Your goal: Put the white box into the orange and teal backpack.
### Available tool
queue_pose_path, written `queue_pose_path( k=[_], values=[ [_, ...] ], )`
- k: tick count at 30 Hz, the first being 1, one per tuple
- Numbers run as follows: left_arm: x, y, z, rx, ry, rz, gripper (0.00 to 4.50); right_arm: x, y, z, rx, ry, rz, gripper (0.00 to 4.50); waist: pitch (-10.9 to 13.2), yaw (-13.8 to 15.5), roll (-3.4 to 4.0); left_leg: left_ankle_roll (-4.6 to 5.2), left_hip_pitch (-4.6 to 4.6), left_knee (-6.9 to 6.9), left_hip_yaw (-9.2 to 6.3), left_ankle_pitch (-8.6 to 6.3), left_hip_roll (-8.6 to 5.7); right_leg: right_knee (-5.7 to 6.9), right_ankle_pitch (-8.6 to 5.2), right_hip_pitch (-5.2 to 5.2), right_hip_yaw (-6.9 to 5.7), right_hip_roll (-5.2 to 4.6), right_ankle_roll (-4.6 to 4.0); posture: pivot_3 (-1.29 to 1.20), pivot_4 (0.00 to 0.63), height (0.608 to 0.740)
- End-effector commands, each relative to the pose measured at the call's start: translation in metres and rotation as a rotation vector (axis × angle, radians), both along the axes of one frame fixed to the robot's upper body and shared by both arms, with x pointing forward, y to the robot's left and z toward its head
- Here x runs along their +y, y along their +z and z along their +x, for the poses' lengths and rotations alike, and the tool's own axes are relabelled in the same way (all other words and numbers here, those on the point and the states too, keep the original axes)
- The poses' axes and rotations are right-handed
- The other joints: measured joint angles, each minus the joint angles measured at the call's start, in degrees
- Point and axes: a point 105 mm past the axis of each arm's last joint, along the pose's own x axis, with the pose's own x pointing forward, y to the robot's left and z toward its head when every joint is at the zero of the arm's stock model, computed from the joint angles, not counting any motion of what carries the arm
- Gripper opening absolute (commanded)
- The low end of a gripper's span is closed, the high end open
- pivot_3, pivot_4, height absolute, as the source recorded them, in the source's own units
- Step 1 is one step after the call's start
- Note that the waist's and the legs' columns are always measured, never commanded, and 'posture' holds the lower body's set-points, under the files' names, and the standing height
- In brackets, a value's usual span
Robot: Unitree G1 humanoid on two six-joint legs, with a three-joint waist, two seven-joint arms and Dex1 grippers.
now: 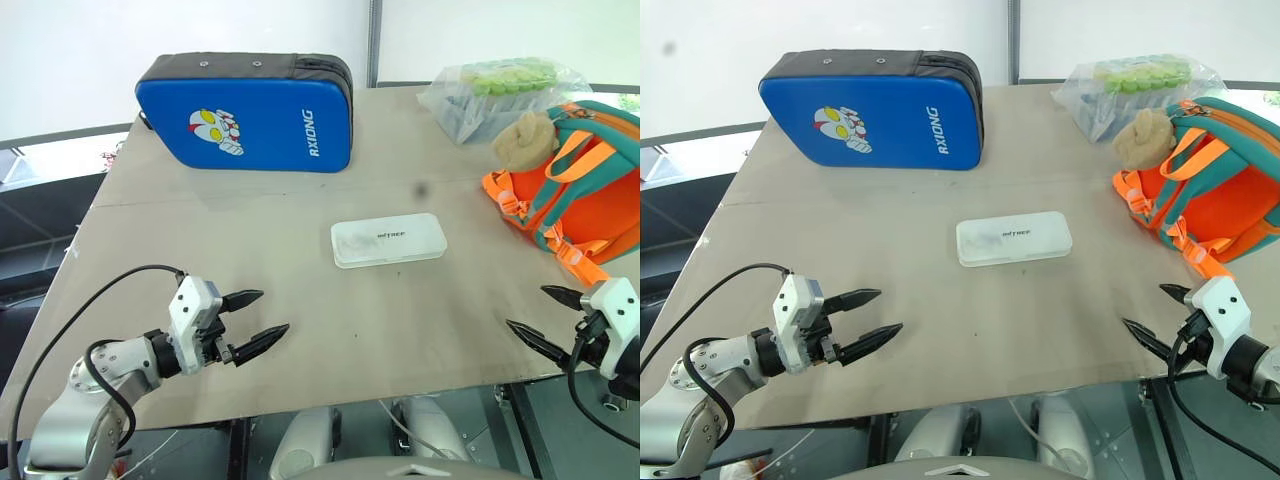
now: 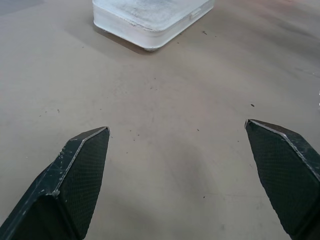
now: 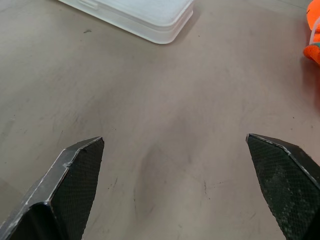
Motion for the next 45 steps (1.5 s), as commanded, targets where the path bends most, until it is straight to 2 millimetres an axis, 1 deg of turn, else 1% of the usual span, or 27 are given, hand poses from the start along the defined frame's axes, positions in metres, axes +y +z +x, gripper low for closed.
queue_pose_path(
  k=[1,3,5,6,8,10,11,13,14,15,16,18,19,20,21,23,24,27,29,31,32,34,38,40,43,45],
  values=[
    [0.001,0.013,0.01,-0.047,0.054,-0.022,4.44,-0.001,0.01,0.008,-0.079,-0.041,-0.001,4.5,0.0,0.1,0.0,0.0,0.0,0.0,0.0,0.0,0.0,0.0,0.0,0.0,0.0,0.0,0.0,0.0,0.15,0.74],
    [-0.003,0.022,0.022,-0.059,0.128,-0.079,4.44,0.011,0.017,0.018,-0.142,-0.075,0.053,4.5,0.0,0.2,0.0,0.01,0.0,0.01,-0.04,0.0,0.02,-0.07,0.0,0.04,-0.01,0.0,0.01,0.0,0.15,0.74],
    [-0.004,0.03,0.035,-0.057,0.211,-0.138,4.44,0.023,0.02,0.029,-0.162,-0.116,0.027,4.5,0.0,0.3,0.01,0.01,0.01,0.01,-0.05,0.0,0.02,-0.07,0.08,0.06,-0.02,0.0,0.15,0.0,0.15,0.74],
    [-0.005,0.033,0.039,-0.059,0.235,-0.153,4.44,0.028,0.022,0.034,-0.177,-0.126,0.005,4.5,0.0,0.3,0.03,0.01,0.02,0.01,-0.04,0.0,0.02,-0.06,0.14,0.06,-0.03,0.0,0.24,0.0,0.15,0.74],
    [-0.012,0.037,0.045,-0.053,0.249,-0.19,4.44,0.041,0.026,0.044,-0.161,-0.12,0.052,4.5,0.0,0.2,0.02,-0.01,0.01,0.02,-0.04,0.0,0.02,-0.04,0.15,0.03,-0.03,0.02,0.24,0.0,0.15,0.74],
    [-0.014,0.037,0.056,-0.04,0.313,-0.206,3.92,0.051,0.029,0.057,-0.145,-0.125,0.106,3.97,0.0,0.3,0.03,-0.04,0.02,0.01,-0.04,0.0,0.02,-0.05,0.17,0.04,-0.03,0.03,0.21,0.0,0.15,0.74],
    [-0.017,0.038,0.062,-0.036,0.342,-0.225,3.62,0.055,0.03,0.066,-0.148,-0.138,0.102,3.66,0.0,0.3,0.03,-0.04,-0.02,0.0,-0.07,0.01,-0.01,-0.06,0.17,0.01,-0.04,0.04,0.2,0.0,0.15,0.74],
    [-0.025,0.036,0.073,-0.027,0.397,-0.234,2.98,0.057,0.034,0.084,-0.172,-0.183,0.085,2.97,0.0,0.5,0.03,-0.05,-0.03,0.0,-0.08,0.01,-0.01,-0.08,0.17,0.01,-0.05,0.04,0.2,0.0,0.15,0.74],
    [-0.029,0.035,0.078,-0.027,0.417,-0.235,2.82,0.057,0.037,0.094,-0.186,-0.209,0.081,2.78,0.0,0.5,0.04,-0.05,-0.03,-0.01,-0.09,0.01,-0.01,-0.08,0.17,0.01,-0.05,0.04,0.2,0.0,0.15,0.74],
    [-0.033,0.034,0.083,-0.03,0.445,-0.232,2.47,0.057,0.039,0.103,-0.197,-0.234,0.069,2.38,0.0,0.6,0.03,-0.09,-0.05,0.0,-0.09,0.04,-0.06,-0.11,0.17,0.01,-0.07,0.06,0.2,0.0,0.15,0.74],
    [-0.037,0.032,0.089,-0.031,0.473,-0.222,2.17,0.056,0.04,0.115,-0.205,-0.264,0.046,2.08,0.0,0.6,0.03,-0.29,-0.05,0.0,-0.1,0.15,-0.14,-0.14,0.19,0.03,-0.07,0.09,0.19,0.0,0.15,0.74],
    [-0.046,0.029,0.096,-0.031,0.505,-0.211,1.18,0.051,0.04,0.132,-0.209,-0.316,-0.015,1.14,0.0,0.6,0.03,-0.3,-0.06,0.0,-0.08,0.16,-0.21,-0.14,0.19,0.02,-0.04,0.1,0.19,0.0,0.15,0.74],
    [-0.051,0.025,0.101,-0.022,0.526,-0.196,0.56,0.049,0.038,0.14,-0.203,-0.323,-0.051,0.51,0.0,0.7,0.03,-0.3,-0.07,-0.01,-0.07,0.16,-0.25,-0.14,0.19,0.02,-0.04,0.1,0.19,0.0,0.15,0.74],
    [-0.054,0.021,0.104,-0.011,0.546,-0.18,0.11,0.047,0.037,0.147,-0.2,-0.33,-0.079,0.08,0.0,0.7,0.03,-0.3,-0.11,-0.03,-0.11,0.16,-0.26,-0.15,0.19,0.0,-0.06,0.09,0.19,0.0,0.15,0.74],
    [-0.059,0.013,0.109,-0.001,0.557,-0.139,0.01,0.046,0.031,0.155,-0.182,-0.325,-0.109,0.0,0.0,0.7,0.03,-0.3,-0.09,-0.04,-0.14,0.16,-0.26,-0.15,0.19,0.0,-0.06,0.09,0.19,0.0,0.15,0.74],
    [-0.068,-0.001,0.119,0.027,0.573,-0.102,0.01,0.049,0.018,0.168,-0.146,-0.294,-0.157,0.0,0.0,0.6,0.03,-0.29,-0.12,-0.08,-0.11,0.16,-0.29,-0.17,0.19,-0.03,-0.08,0.09,0.18,0.0,0.15,0.74],
    [-0.075,-0.005,0.122,0.031,0.557,-0.082,0.01,0.053,0.01,0.172,-0.113,-0.264,-0.161,0.0,0.0,0.6,0.03,-0.29,-0.12,-0.09,-0.09,0.16,-0.3,-0.17,0.19,-0.04,-0.06,0.09,0.18,0.0,0.15,0.74],
    [-0.093,-0.01,0.126,0.037,0.477,-0.062,0.01,0.074,-0.005,0.172,-0.036,-0.14,-0.126,0.0,0.0,0.5,0.04,-0.29,-0.19,-0.13,-0.06,0.16,-0.28,-0.19,0.19,-0.13,-0.05,0.09,0.18,0.0,0.15,0.74],
    [-0.103,-0.011,0.124,0.047,0.412,-0.057,0.01,0.093,-0.011,0.162,0.02,-0.028,-0.085,0.0,0.0,0.3,0.05,-0.29,-0.19,-0.15,-0.07,0.16,-0.26,-0.18,0.19,-0.15,-0.05,0.09,0.19,0.0,0.15,0.74],
    [-0.107,-0.012,0.12,0.05,0.365,-0.047,0.01,0.105,-0.012,0.153,0.045,0.046,-0.063,0.0,0.0,0.0,0.05,-0.29,-0.18,-0.15,-0.07,0.16,-0.24,-0.18,0.19,-0.14,-0.03,0.08,0.19,0.0,0.15,0.74],
    [-0.108,-0.012,0.116,0.051,0.331,-0.041,0.01,0.112,-0.012,0.146,0.056,0.088,-0.051,0.0,0.0,-0.1,0.05,-0.29,-0.18,-0.15,-0.09,0.16,-0.25,-0.17,0.19,-0.14,-0.04,0.06,0.19,0.0,0.15,0.74],
    [-0.102,-0.011,0.108,0.05,0.303,-0.032,0.01,0.123,-0.01,0.131,0.07,0.155,-0.024,0.0,0.0,-0.4,0.06,-0.29,-0.18,-0.15,-0.14,0.16,-0.23,-0.16,0.19,-0.14,-0.04,0.0,0.19,0.0,0.15,0.74],
    [-0.086,-0.009,0.091,0.076,0.278,-0.015,0.01,0.132,-0.008,0.111,0.097,0.204,0.012,0.0,0.0,-1.0,0.07,-0.31,-0.17,-0.18,-0.2,0.14,-0.17,-0.13,0.19,-0.21,0.05,-0.03,0.19,0.0,0.15,0.74],
    [-0.08,-0.012,0.079,0.1,0.252,0.011,0.01,0.134,-0.011,0.104,0.101,0.206,-0.003,0.0,0.0,-1.0,0.07,-0.33,-0.15,-0.18,-0.23,0.12,-0.17,-0.11,0.19,-0.21,0.08,-0.02,0.19,0.0,0.15,0.74],
    [-0.071,-0.018,0.069,0.123,0.249,0.039,0.01,0.128,-0.019,0.105,0.092,0.16,-0.047,0.0,0.0,-0.9,0.08,-0.28,-0.13,-0.17,-0.25,0.09,-0.17,-0.09,0.19,-0.2,0.07,-0.02,0.19,0.0,0.15,0.74],
    [-0.065,-0.019,0.066,0.15,0.265,-0.013,0.01,0.123,-0.023,0.109,0.083,0.127,-0.068,0.0,0.0,-0.9,0.08,-0.14,-0.1,-0.14,-0.23,0.01,-0.18,-0.09,0.19,-0.17,0.02,-0.02,0.19,0.0,0.15,0.74]
  ],
)
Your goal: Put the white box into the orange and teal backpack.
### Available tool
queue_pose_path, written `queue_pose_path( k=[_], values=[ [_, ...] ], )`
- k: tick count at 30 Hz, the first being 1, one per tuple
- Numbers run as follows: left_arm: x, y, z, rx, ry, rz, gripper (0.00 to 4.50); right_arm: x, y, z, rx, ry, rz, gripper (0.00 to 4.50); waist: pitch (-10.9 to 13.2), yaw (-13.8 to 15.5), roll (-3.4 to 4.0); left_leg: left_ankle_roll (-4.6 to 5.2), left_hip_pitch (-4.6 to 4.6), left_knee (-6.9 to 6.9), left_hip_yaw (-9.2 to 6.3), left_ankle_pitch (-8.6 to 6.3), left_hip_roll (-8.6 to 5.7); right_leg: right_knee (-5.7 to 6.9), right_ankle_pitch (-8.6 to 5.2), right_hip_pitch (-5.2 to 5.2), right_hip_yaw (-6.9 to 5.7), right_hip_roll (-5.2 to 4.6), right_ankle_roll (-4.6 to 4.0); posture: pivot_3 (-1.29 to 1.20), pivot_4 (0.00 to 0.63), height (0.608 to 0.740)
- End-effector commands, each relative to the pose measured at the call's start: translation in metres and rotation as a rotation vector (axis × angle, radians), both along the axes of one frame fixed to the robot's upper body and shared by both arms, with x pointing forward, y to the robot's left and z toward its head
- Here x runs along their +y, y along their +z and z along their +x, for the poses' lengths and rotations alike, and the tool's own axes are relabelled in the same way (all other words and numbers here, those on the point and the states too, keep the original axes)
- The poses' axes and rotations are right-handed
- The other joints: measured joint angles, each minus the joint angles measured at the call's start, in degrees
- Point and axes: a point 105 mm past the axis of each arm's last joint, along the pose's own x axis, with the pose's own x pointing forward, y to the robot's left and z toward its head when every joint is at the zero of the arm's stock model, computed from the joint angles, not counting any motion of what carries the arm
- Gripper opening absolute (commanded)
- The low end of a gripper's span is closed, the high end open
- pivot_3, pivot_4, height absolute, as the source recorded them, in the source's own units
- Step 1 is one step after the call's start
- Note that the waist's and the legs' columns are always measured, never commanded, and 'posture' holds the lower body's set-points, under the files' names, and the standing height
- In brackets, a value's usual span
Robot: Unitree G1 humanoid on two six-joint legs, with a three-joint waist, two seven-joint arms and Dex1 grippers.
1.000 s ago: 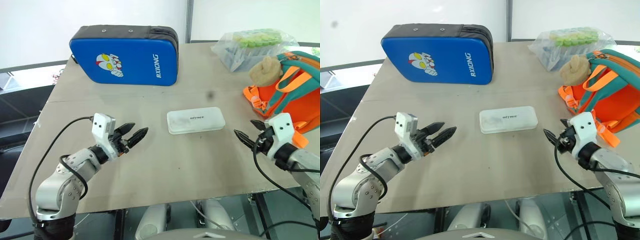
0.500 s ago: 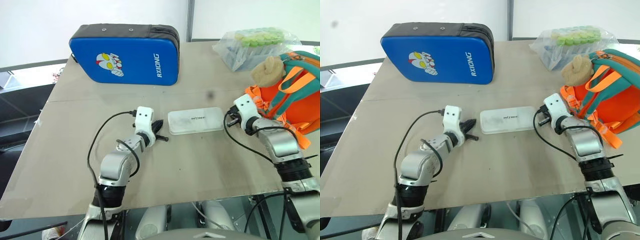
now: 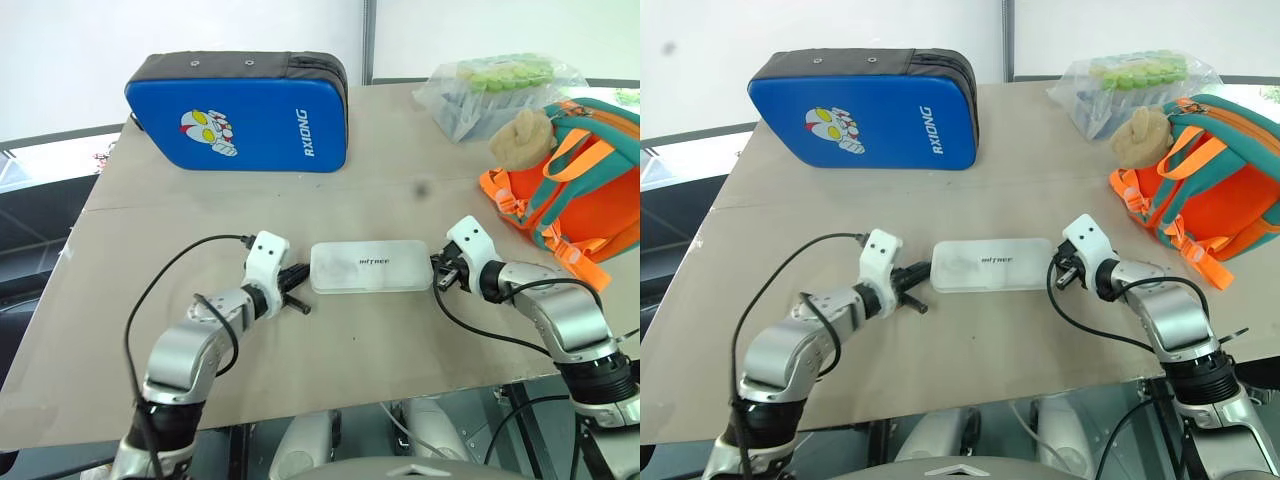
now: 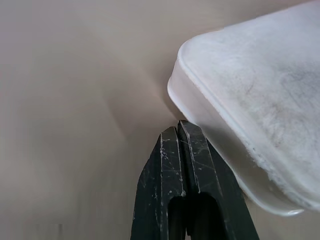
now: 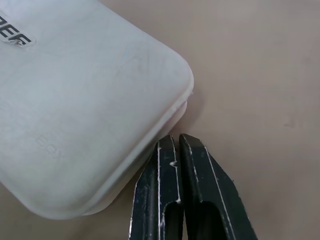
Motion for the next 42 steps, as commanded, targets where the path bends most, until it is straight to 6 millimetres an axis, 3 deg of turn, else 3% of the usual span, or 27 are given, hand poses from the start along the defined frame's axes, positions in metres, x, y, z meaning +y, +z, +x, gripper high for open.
queue_pose_path(
  k=[1,2,3,7,9,11,14,17,22,28,33,34,35,38,39,40,41,42],
  values=[
    [-0.005,0.001,-0.012,0.038,-0.058,-0.098,0.01,0.008,-0.001,-0.001,-0.026,0.021,-0.012,0.0,0.0,0.0,-0.01,0.0,0.01,0.01,0.01,0.0,0.0,0.0,0.0,0.02,0.0,0.0,0.0,0.0,0.15,0.74],
    [0.001,0.002,-0.013,0.043,-0.05,-0.113,0.66,0.006,-0.001,0.0,-0.03,0.014,-0.02,0.0,0.0,0.0,-0.01,-0.01,0.03,0.03,0.01,0.01,0.0,0.0,0.0,0.02,0.0,0.0,0.0,0.0,0.15,0.74],
    [0.008,0.003,-0.014,0.05,-0.042,-0.117,0.82,0.004,-0.001,0.001,-0.032,0.011,-0.024,0.0,0.0,0.0,-0.01,-0.01,0.03,0.03,0.01,0.01,0.0,0.01,0.0,0.03,0.0,0.0,0.0,0.0,0.15,0.74],
    [0.051,0.014,-0.023,0.118,-0.029,-0.128,2.59,-0.004,0.002,0.0,-0.038,0.018,-0.031,0.0,0.0,-0.1,0.02,-0.01,0.06,0.02,0.01,0.01,0.03,0.07,-0.01,0.0,-0.03,0.04,-0.01,0.0,0.15,0.74],
    [0.06,0.021,-0.027,0.172,-0.043,-0.177,3.56,-0.005,0.003,0.0,-0.04,0.024,-0.032,0.0,0.0,-0.1,0.07,0.0,0.05,0.01,0.0,0.0,0.04,0.07,-0.01,-0.02,-0.06,0.08,-0.01,0.0,0.15,0.74],
    [0.056,0.029,-0.038,0.298,-0.117,-0.289,4.42,-0.007,0.004,0.0,-0.044,0.038,-0.038,0.0,0.1,0.1,0.05,0.01,0.02,0.01,-0.01,0.0,0.03,0.04,-0.02,-0.02,-0.09,0.12,-0.01,0.0,0.15,0.74],
    [0.038,0.036,-0.048,0.452,-0.215,-0.411,4.42,-0.005,0.006,0.001,-0.054,0.064,-0.042,0.0,0.1,0.1,0.05,0.05,-0.04,0.06,-0.07,-0.02,-0.09,0.02,-0.01,0.02,-0.16,0.15,0.01,0.0,0.15,0.74],
    [0.021,0.034,-0.042,0.53,-0.229,-0.488,4.42,0.0,0.008,0.003,-0.063,0.082,-0.042,0.0,0.1,0.1,0.05,0.02,-0.03,0.1,-0.07,0.0,-0.15,0.03,-0.01,0.05,-0.15,0.12,0.02,0.0,0.15,0.74],
    [-0.006,0.01,-0.033,0.609,-0.182,-0.52,4.42,0.019,0.005,-0.005,-0.047,0.156,-0.04,0.0,0.1,-0.3,-0.02,-0.23,0.03,0.05,-0.09,0.12,-0.07,0.13,0.0,-0.04,-0.02,0.03,0.01,0.0,0.15,0.74],
    [-0.03,0.004,-0.029,0.625,-0.182,-0.64,4.42,0.045,-0.009,-0.02,0.007,0.24,-0.016,0.0,-0.1,0.1,0.08,-0.4,0.08,0.03,-0.26,0.12,-0.03,0.22,0.0,0.0,-0.04,0.01,-0.01,0.0,0.15,0.74],
    [-0.035,0.007,-0.024,0.61,-0.162,-0.73,4.42,0.049,-0.012,-0.023,0.008,0.228,-0.003,0.0,-0.1,0.1,0.05,-0.4,0.15,0.1,-0.35,0.12,-0.13,0.2,-0.01,0.18,-0.11,0.01,-0.01,0.0,0.15,0.74],
    [-0.034,0.007,-0.024,0.606,-0.154,-0.73,3.86,0.046,-0.011,-0.021,-0.002,0.209,-0.001,0.0,-0.1,0.1,0.06,-0.4,0.16,0.1,-0.38,0.12,-0.15,0.19,-0.01,0.2,-0.14,0.01,-0.01,0.0,0.15,0.74],
    [-0.034,0.007,-0.024,0.604,-0.15,-0.73,3.7,0.043,-0.009,-0.019,-0.012,0.188,0.003,0.0,-0.1,0.1,0.05,-0.41,0.16,0.1,-0.39,0.12,-0.16,0.19,-0.01,0.2,-0.13,0.01,-0.01,0.0,0.15,0.74],
    [-0.031,0.01,-0.025,0.597,-0.15,-0.748,2.42,0.024,0.007,-0.012,-0.066,0.081,0.053,0.0,-0.1,0.3,0.05,-0.43,0.11,0.09,-0.47,0.13,-0.16,0.19,-0.01,0.18,-0.13,0.01,-0.01,0.0,0.15,0.74],
    [-0.031,0.011,-0.025,0.59,-0.154,-0.755,1.79,0.01,0.02,-0.009,-0.101,0.001,0.096,0.49,-0.1,0.4,0.05,-0.43,0.08,0.09,-0.51,0.13,-0.18,0.17,-0.01,0.18,-0.14,0.01,-0.01,0.0,0.15,0.74],
    [-0.03,0.013,-0.024,0.585,-0.154,-0.76,1.52,-0.001,0.028,-0.011,-0.119,-0.048,0.125,0.53,-0.1,0.6,0.05,-0.43,0.05,0.1,-0.56,0.13,-0.21,0.14,-0.01,0.19,-0.18,0.01,-0.01,0.0,0.15,0.74],
    [-0.029,0.015,-0.024,0.575,-0.161,-0.76,1.17,-0.011,0.036,-0.016,-0.138,-0.085,0.136,0.85,-0.1,0.9,0.07,-0.43,0.0,0.1,-0.59,0.13,-0.23,0.11,-0.01,0.19,-0.2,0.0,-0.01,0.0,0.15,0.74],
    [-0.03,0.017,-0.024,0.566,-0.169,-0.763,1.1,-0.018,0.04,-0.022,-0.15,-0.11,0.139,1.27,-0.1,1.2,0.1,-0.43,-0.03,0.1,-0.63,0.13,-0.27,0.1,-0.01,0.18,-0.22,-0.02,-0.01,0.0,0.15,0.74]
  ],
)
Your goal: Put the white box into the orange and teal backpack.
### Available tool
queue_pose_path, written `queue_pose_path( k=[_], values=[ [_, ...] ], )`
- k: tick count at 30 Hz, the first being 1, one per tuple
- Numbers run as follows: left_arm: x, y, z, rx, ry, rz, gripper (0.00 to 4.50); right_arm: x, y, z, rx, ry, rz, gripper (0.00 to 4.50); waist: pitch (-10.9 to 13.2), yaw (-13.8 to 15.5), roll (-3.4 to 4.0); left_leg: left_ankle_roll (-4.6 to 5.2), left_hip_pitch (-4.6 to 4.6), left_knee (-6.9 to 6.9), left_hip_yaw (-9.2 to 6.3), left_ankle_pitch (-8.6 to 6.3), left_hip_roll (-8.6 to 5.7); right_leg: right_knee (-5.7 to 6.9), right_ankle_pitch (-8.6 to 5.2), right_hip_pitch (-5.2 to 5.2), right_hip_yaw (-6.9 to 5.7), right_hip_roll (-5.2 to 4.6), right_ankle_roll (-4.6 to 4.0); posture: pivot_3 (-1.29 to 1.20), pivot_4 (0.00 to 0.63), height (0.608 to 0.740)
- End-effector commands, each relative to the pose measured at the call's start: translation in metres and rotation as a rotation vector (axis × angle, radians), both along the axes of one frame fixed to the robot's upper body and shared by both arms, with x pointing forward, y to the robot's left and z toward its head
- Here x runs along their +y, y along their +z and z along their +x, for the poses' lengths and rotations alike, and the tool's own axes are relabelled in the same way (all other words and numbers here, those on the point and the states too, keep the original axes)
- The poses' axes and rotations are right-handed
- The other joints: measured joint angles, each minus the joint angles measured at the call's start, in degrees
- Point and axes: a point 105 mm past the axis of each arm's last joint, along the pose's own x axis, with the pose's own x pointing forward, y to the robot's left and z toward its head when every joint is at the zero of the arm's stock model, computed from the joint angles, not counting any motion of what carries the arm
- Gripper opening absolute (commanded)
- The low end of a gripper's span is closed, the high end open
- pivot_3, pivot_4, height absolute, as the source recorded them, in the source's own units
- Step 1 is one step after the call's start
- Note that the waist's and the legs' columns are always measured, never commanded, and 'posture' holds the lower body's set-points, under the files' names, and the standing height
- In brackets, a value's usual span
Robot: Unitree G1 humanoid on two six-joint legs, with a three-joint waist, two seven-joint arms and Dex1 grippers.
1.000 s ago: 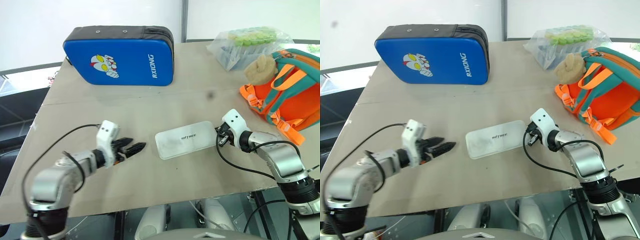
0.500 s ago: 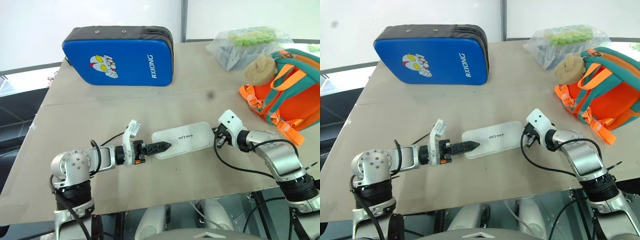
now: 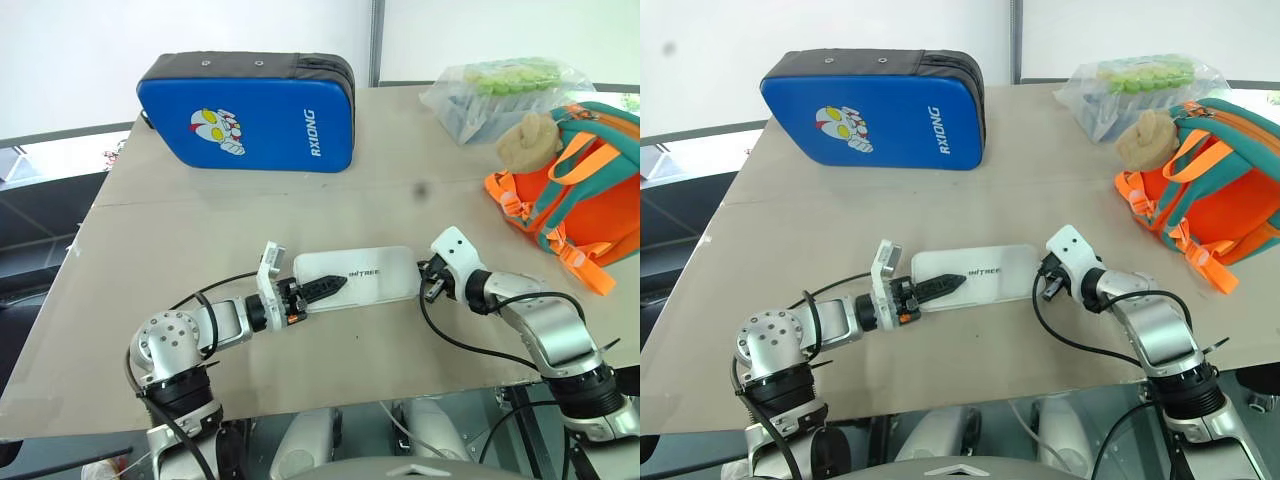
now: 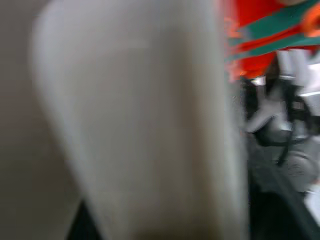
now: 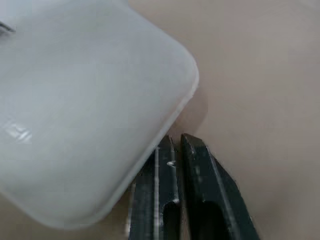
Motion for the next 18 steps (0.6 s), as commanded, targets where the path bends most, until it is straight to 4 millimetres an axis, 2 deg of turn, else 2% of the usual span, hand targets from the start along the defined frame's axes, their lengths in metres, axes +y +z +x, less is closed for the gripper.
queue_pose_path(
  k=[1,4,6,7,12,15,17,18],
  values=[
    [0.0,0.005,0.002,-0.026,0.0,0.009,1.1,-0.03,0.046,-0.017,-0.125,-0.119,0.074,1.79,0.0,0.5,0.03,0.0,-0.04,-0.01,-0.02,0.0,-0.03,-0.03,0.0,-0.02,0.0,0.0,0.0,0.0,0.15,0.74],
    [-0.004,0.012,0.006,-0.06,0.002,-0.003,1.1,-0.039,0.068,-0.051,-0.128,-0.127,0.162,3.15,0.0,0.7,0.03,0.01,-0.11,-0.02,-0.05,-0.01,-0.02,-0.12,0.0,-0.05,0.0,0.0,0.01,0.0,0.15,0.74],
    [-0.008,0.017,0.012,-0.076,0.012,-0.026,1.1,-0.046,0.074,-0.073,-0.119,-0.142,0.172,4.14,0.0,0.7,0.03,0.01,-0.14,-0.04,-0.11,-0.01,0.02,-0.14,-0.01,-0.07,-0.05,-0.03,0.01,0.0,0.15,0.74],
    [-0.01,0.019,0.014,-0.083,0.014,-0.045,1.1,-0.05,0.077,-0.081,-0.121,-0.169,0.176,4.47,0.0,0.9,0.07,0.01,-0.16,-0.04,-0.1,-0.01,0.04,-0.14,0.0,-0.08,-0.04,-0.04,0.01,0.0,0.15,0.74],
    [-0.022,0.024,0.029,-0.125,-0.008,-0.035,1.09,-0.091,0.097,-0.091,-0.211,-0.446,0.167,4.5,0.1,0.7,0.07,0.03,-0.2,-0.02,-0.08,-0.01,-0.01,-0.16,-0.01,-0.07,-0.07,0.01,0.01,0.0,0.15,0.74],
    [-0.031,0.026,0.042,-0.148,-0.022,-0.027,1.09,-0.128,0.107,-0.078,-0.263,-0.752,0.155,4.5,0.1,0.5,0.11,0.04,-0.12,-0.02,0.07,-0.01,-0.01,-0.17,-0.01,-0.06,-0.06,0.01,0.0,0.0,0.15,0.74],
    [-0.038,0.03,0.045,-0.167,-0.041,-0.039,1.09,-0.142,0.111,-0.067,-0.273,-0.853,0.165,4.5,0.1,0.6,0.11,0.04,-0.13,-0.02,0.1,0.01,-0.02,-0.17,-0.01,-0.08,-0.06,0.04,0.0,0.0,0.15,0.74],
    [-0.041,0.032,0.047,-0.175,-0.049,-0.044,1.09,-0.145,0.115,-0.054,-0.287,-0.871,0.188,4.5,0.1,0.6,0.11,0.03,-0.15,-0.03,0.1,0.01,-0.03,-0.17,0.0,-0.1,-0.06,0.05,0.0,0.0,0.15,0.74]
  ],
)
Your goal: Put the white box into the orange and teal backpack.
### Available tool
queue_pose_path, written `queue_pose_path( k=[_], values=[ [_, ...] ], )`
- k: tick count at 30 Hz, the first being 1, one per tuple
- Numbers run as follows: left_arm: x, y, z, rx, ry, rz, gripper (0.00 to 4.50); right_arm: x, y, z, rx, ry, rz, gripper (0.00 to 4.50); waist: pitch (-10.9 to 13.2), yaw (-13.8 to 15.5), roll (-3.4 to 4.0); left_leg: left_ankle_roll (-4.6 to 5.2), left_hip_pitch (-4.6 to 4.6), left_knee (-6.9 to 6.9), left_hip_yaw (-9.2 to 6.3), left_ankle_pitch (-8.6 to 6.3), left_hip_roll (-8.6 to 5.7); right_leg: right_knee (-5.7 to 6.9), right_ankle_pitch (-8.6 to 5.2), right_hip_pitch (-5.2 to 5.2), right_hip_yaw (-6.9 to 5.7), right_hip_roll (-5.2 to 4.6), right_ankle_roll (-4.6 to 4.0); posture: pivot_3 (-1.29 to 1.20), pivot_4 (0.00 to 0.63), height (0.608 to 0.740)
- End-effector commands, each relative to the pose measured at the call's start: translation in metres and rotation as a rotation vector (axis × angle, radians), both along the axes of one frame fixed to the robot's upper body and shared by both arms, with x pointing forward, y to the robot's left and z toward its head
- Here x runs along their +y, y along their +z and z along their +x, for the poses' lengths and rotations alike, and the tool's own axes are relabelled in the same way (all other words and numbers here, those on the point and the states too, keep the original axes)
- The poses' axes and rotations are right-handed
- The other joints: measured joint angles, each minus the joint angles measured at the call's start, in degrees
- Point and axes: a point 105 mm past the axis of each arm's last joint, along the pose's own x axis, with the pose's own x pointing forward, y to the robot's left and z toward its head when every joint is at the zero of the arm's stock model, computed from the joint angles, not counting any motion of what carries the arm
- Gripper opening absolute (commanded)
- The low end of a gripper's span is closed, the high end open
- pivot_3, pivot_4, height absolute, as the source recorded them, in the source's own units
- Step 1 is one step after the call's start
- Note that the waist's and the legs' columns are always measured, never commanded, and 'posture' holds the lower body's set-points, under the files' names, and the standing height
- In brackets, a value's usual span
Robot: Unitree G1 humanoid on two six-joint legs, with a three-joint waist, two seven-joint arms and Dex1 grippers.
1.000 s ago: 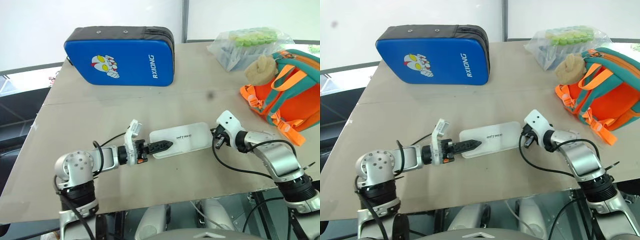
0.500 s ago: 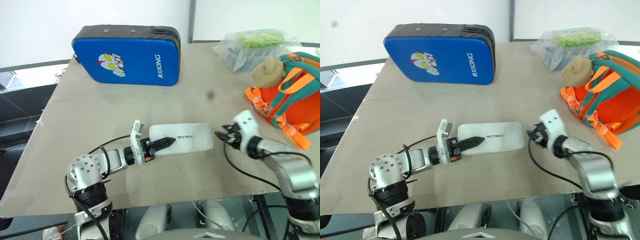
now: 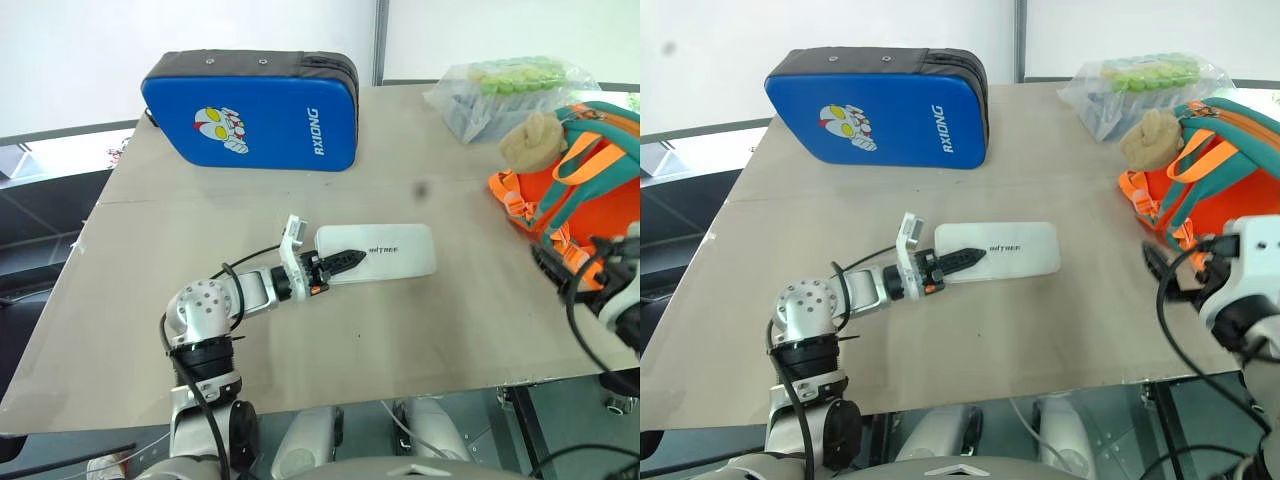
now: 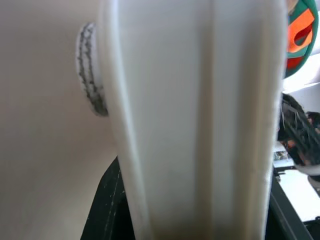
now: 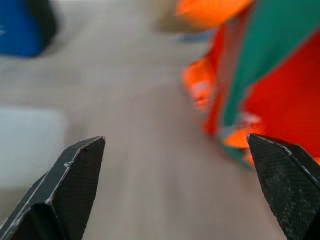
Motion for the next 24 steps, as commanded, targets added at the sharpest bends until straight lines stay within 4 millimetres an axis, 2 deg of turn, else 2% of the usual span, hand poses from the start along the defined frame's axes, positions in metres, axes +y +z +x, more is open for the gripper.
queue_pose_path(
  k=[1,6,7,8,10,12,13,14,16,19,24],
  values=[
    [-0.011,0.018,0.005,-0.081,-0.04,-0.042,1.09,-0.018,0.009,0.028,-0.036,-0.128,0.036,4.5,0.0,-0.1,0.0,0.0,-0.02,-0.01,-0.01,0.0,-0.01,0.0,0.0,-0.01,0.0,0.0,0.0,0.0,0.15,0.74],
    [-0.012,0.025,0.01,-0.125,-0.055,-0.019,1.09,-0.031,0.019,0.088,-0.112,-0.193,0.06,4.5,0.0,-0.4,0.01,0.0,-0.12,-0.07,0.13,0.01,-0.01,-0.01,0.0,-0.22,0.15,0.01,0.01,0.0,0.15,0.74],
    [-0.009,0.027,0.012,-0.14,-0.046,-0.012,1.09,-0.03,0.021,0.098,-0.127,-0.179,0.055,4.0,0.0,-0.5,0.03,0.0,-0.14,-0.08,0.15,0.01,-0.02,0.0,0.0,-0.27,0.16,0.03,0.01,0.0,0.15,0.74],
    [-0.005,0.03,0.015,-0.159,-0.028,-0.007,1.09,-0.027,0.023,0.106,-0.141,-0.16,0.033,3.76,0.0,-0.7,0.04,0.0,-0.2,-0.11,0.18,0.01,-0.02,0.01,0.01,-0.37,0.17,0.04,0.01,0.0,0.15,0.74],
    [0.003,0.036,0.019,-0.189,0.017,-0.005,1.09,-0.023,0.024,0.114,-0.158,-0.123,-0.028,2.87,0.0,-0.9,0.06,-0.01,-0.46,-0.12,0.16,0.02,-0.01,0.06,0.01,-0.64,0.19,0.02,0.01,0.0,0.15,0.74],
    [0.012,0.039,0.022,-0.213,0.073,-0.013,1.09,-0.021,0.025,0.12,-0.179,-0.098,-0.083,1.77,0.0,-1.0,0.06,-0.02,-0.91,-0.06,0.14,0.03,-0.02,0.22,0.01,-1.14,0.21,-0.01,0.02,0.0,0.15,0.74],
    [0.016,0.041,0.023,-0.224,0.101,-0.019,1.09,-0.019,0.026,0.123,-0.192,-0.083,-0.107,1.34,0.0,-1.2,0.06,-0.02,-0.97,-0.04,0.16,0.03,-0.01,0.25,0.01,-1.23,0.22,-0.03,0.02,0.0,0.15,0.74],
    [0.02,0.043,0.025,-0.236,0.137,-0.03,1.09,-0.016,0.03,0.126,-0.212,-0.061,-0.131,0.72,0.0,-1.3,0.06,-0.02,-1.0,-0.04,0.2,0.03,-0.02,0.26,0.02,-1.29,0.27,-0.06,0.02,0.0,0.15,0.74],
    [0.027,0.047,0.03,-0.255,0.206,-0.055,1.09,-0.01,0.038,0.132,-0.251,-0.01,-0.158,0.05,0.0,-1.4,0.06,-0.02,-0.99,-0.02,0.22,0.03,-0.03,0.27,0.02,-1.3,0.3,-0.08,0.03,0.0,0.15,0.74],
    [0.037,0.053,0.036,-0.279,0.334,-0.097,1.09,0.012,0.058,0.14,-0.331,0.164,-0.179,0.05,0.0,-1.6,0.06,-0.01,-0.92,0.04,0.35,0.03,-0.04,0.41,0.04,-1.3,0.41,-0.07,0.03,0.0,0.15,0.74],
    [0.059,0.071,0.04,-0.338,0.5,-0.174,1.09,0.071,0.11,0.139,-0.488,0.583,-0.159,0.05,0.2,-2.2,0.09,-0.02,-0.79,0.06,0.59,0.03,0.01,0.66,0.04,-1.36,0.65,-0.01,0.03,0.0,0.15,0.74]
  ],
)
